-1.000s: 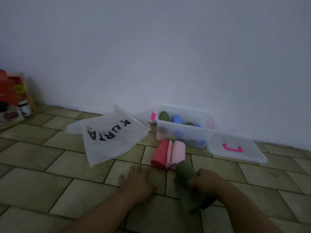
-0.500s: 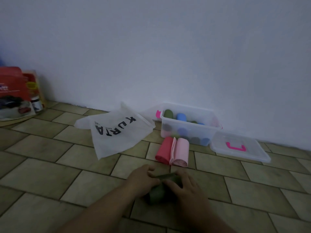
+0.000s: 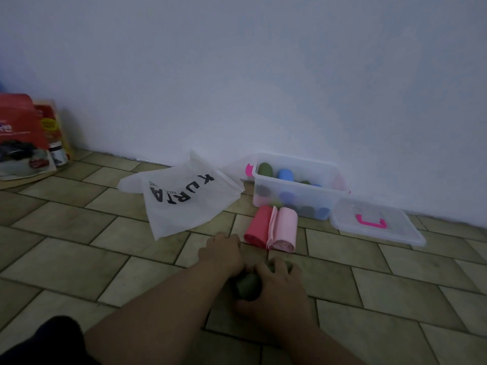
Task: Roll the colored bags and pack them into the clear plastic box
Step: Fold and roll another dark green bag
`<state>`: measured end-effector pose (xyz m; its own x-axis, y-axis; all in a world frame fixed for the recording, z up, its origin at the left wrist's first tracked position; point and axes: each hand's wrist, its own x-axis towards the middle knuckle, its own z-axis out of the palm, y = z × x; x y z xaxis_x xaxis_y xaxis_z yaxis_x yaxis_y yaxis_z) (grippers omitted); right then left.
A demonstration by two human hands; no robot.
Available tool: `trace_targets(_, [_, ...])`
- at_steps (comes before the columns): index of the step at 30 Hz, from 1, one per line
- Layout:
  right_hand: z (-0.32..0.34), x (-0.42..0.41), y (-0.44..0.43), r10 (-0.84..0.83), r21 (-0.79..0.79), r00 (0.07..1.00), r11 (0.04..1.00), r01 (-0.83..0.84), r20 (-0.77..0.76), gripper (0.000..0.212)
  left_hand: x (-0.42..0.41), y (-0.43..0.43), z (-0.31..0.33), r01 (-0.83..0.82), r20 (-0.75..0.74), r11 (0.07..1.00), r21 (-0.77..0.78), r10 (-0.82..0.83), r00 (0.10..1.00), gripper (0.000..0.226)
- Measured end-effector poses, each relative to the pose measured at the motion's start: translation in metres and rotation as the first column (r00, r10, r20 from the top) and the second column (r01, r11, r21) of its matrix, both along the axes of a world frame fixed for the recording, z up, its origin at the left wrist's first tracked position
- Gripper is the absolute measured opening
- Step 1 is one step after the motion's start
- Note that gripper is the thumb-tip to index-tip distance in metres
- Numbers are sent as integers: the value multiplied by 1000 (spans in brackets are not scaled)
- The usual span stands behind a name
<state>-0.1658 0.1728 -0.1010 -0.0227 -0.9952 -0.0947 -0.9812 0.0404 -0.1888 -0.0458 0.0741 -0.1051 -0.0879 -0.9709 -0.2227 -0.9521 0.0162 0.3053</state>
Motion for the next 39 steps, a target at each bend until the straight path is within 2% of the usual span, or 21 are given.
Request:
trace_targets(3, [1,-4,7,19,-10,996,1000,-20,-90,80,-2,-1,-1,-18,0,1000,3,18,1000,65])
trace_targets(6, [10,-9,4,106,86,980,992,-92,-171,81,-1,-1,-4,-25,-16,1000,-3,25,1000,68])
trace_targets(10, [25,-27,-10,217,174,963,966,-189,-157,52,0,-4,-7,-38,-12,999,-17,37,999,70])
trace_targets(13, [33,-31,-23,262,253,957,941,-225,-122,52,-1,-1,-3,-24,-13,1000,-15,24,1000,73])
trace_targets(15, [37,-28,-34,289,316,948,919,-235,-136,52,0,4,5,-33,-98,997,-66,26,995,69])
trace_targets(17, [39,-27,-43,267,326,959,918,-224,-92,49,4,12,14,13,-318,993,-117,-50,947,53])
trace_targets(18, [39,-27,-47,235,318,971,924,-210,-43,48,7,18,18,95,-398,988,-122,-136,907,42])
trace_targets(19, [39,-28,-49,208,309,978,930,-197,-3,46,9,25,21,213,-410,969,-122,-245,879,35])
trace_targets(21, [38,-30,-50,200,305,980,932,-194,12,41,11,36,16,369,-287,914,-169,-404,869,37])
trace_targets(22, [37,-32,-50,208,307,978,930,-203,17,38,12,37,11,360,-229,912,-198,-400,888,37])
trace_targets(26, [34,-39,-49,178,288,976,935,-207,125,36,10,38,8,197,-214,960,-198,-238,947,38])
trace_targets(28, [32,-39,-48,119,269,981,950,-157,151,39,10,43,5,-5,-246,973,-229,-52,968,52])
trace_targets(29, [31,-38,-47,83,265,980,956,-129,180,39,9,47,4,-150,-353,972,-183,78,932,60])
trace_targets(30, [30,-37,-46,38,267,973,959,-100,229,38,7,52,2,-263,-497,961,-80,191,847,67])
trace_targets(32, [29,-34,-42,-40,281,933,957,-66,356,29,-3,57,2,-304,-685,940,154,323,653,77])
trace_targets(35, [25,-25,-29,-133,321,813,945,-70,567,19,-18,55,5,-276,-784,906,322,419,459,79])
trace_targets(36, [23,-22,-24,-161,329,759,941,-74,631,21,-20,53,5,-286,-813,887,361,450,370,73])
trace_targets(39, [18,-20,-16,-188,299,647,952,-65,739,25,-21,50,5,-251,-829,807,534,558,30,51])
